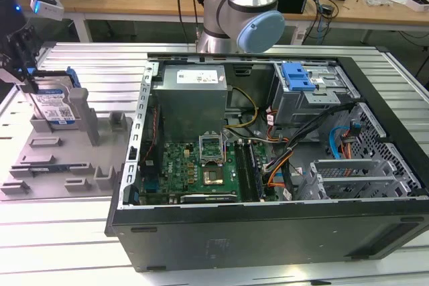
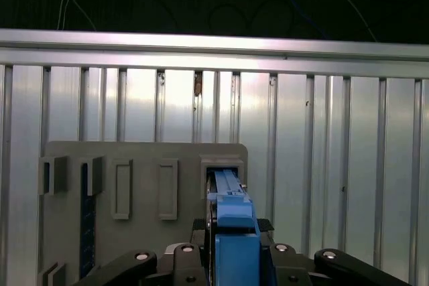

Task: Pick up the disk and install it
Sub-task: 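Pick up the disk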

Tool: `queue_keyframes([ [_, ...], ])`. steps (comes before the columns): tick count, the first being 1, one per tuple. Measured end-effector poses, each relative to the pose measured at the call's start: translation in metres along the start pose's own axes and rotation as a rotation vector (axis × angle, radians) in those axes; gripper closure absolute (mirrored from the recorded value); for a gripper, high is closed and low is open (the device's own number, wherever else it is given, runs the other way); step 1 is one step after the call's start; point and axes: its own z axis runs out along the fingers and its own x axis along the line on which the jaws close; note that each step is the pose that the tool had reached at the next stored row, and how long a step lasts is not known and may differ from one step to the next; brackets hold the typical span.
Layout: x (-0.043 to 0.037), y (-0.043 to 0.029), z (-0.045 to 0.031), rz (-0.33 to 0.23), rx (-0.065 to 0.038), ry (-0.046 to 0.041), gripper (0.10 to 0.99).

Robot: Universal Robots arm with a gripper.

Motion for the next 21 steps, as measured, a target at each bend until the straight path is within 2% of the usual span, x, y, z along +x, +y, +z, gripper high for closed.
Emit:
queue_keyframes([
  [18, 0.0015, 0.0001, 0.0001, 0.006, 0.000, -0.0001, 0.718],
  [21, 0.0015, 0.0001, -0.0020, 0.006, 0.000, -0.0001, 0.718],
])
